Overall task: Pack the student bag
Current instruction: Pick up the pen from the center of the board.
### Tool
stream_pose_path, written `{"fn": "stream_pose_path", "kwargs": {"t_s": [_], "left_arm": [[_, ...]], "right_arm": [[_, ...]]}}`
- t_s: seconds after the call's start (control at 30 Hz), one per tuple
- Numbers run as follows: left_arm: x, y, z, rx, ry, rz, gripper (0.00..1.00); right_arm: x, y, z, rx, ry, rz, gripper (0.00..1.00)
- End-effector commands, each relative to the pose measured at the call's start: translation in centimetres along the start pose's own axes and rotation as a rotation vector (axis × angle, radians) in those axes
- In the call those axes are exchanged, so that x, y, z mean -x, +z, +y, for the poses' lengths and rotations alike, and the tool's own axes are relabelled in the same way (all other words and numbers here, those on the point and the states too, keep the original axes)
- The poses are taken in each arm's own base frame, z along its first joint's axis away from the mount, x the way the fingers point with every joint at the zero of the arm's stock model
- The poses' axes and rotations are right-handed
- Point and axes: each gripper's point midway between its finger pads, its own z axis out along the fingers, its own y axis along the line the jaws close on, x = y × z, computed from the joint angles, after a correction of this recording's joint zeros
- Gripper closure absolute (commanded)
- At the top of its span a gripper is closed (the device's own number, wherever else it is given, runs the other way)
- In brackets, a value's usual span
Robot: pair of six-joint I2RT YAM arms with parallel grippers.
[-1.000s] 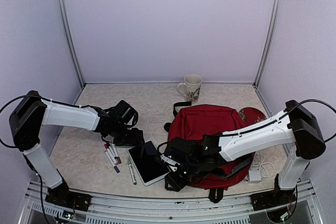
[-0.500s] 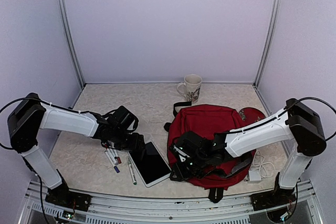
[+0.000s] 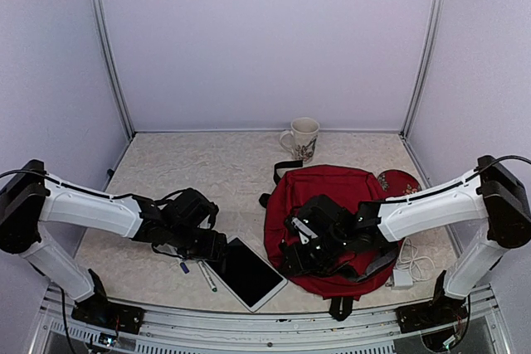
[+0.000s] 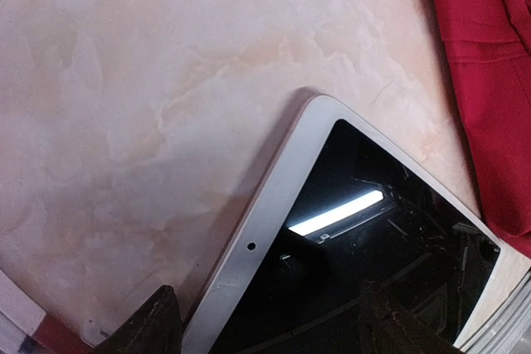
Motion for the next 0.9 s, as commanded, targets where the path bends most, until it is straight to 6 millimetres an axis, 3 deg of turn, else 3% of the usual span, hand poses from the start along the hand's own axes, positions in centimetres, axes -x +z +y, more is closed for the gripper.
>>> {"fn": "stream_pose_path", "kwargs": {"t_s": [0.0, 0.13, 0.37, 0.73, 0.87], "left_arm": [[-4.1, -0.1, 1.1, 0.04, -0.035, 0.121, 0.29], [-4.6, -0.6, 0.7, 0.037, -0.036, 0.126, 0.29], [-6.0, -1.0, 0.4, 0.023, -0.043, 0.144, 0.29], [-7.4, -0.8, -0.3, 0.013, -0.029, 0.173, 0.29], [-7.7, -0.9, 0.0, 0.015, -0.033, 0.178, 0.29]], "right_arm": [[-1.7, -1.4, -2.1, -0.151, 0.015, 0.036, 0.55], [-5.3, -1.2, -1.6, -0.17, 0.025, 0.149, 0.54], [-8.5, -0.1, -0.5, -0.093, 0.087, 0.251, 0.53], [-6.2, 2.4, 1.6, 0.026, 0.106, 0.224, 0.48], [-4.9, 0.7, -1.1, -0.187, 0.05, 0.167, 0.49]]}}
